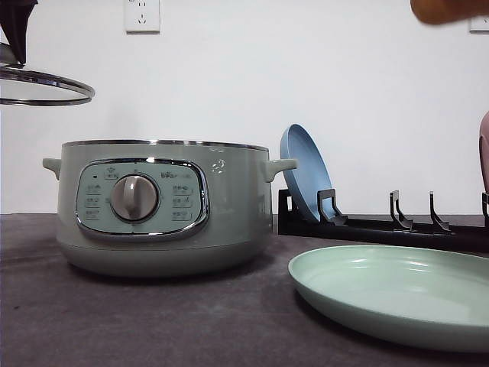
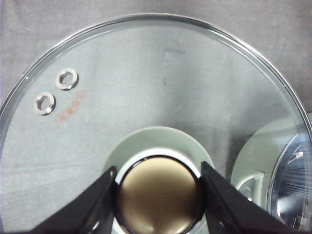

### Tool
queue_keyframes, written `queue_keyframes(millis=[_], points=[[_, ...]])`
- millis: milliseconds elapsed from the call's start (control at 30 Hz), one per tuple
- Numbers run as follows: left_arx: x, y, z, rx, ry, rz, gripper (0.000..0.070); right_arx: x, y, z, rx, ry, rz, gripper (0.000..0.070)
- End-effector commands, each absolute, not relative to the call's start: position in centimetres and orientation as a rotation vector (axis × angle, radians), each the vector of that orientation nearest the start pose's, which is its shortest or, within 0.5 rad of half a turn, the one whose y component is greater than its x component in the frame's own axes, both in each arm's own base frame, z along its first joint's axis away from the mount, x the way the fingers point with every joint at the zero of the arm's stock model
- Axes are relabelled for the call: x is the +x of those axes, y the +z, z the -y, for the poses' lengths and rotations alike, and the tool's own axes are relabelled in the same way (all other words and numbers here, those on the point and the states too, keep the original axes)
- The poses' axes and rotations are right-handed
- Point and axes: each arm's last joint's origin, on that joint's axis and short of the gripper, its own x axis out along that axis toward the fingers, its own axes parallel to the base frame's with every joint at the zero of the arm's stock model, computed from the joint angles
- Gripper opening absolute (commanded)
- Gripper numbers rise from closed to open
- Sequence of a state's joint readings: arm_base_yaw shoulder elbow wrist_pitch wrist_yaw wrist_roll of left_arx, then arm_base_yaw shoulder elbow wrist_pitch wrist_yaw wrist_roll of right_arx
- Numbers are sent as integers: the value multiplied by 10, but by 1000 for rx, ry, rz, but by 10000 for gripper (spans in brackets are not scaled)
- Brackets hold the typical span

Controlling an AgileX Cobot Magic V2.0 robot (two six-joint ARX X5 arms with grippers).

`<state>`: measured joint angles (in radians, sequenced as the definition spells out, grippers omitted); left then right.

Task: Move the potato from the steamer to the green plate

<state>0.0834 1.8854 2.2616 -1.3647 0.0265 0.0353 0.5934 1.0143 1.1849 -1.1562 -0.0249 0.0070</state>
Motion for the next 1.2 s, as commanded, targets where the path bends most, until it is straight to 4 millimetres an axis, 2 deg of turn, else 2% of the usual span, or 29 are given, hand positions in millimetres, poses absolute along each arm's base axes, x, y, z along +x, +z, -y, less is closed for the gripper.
queue_keyframes(millis=[0,200,400,600,900,1167], points=[[356,434,-29,-21,34,-912,0,138,330,-95,-224,548,-988,194],[356,434,-27,-19,31,-912,0,143,270,-99,-169,517,-1037,194],[356,435,-26,-18,28,-912,0,154,223,-102,-104,472,-1044,194],[356,435,-26,-18,28,-912,0,166,200,-107,-57,470,-1014,194],[356,435,-26,-18,28,-912,0,190,176,-116,-41,459,-1035,194],[357,435,-26,-18,28,-911,0,195,163,-118,-53,444,-1088,194]])
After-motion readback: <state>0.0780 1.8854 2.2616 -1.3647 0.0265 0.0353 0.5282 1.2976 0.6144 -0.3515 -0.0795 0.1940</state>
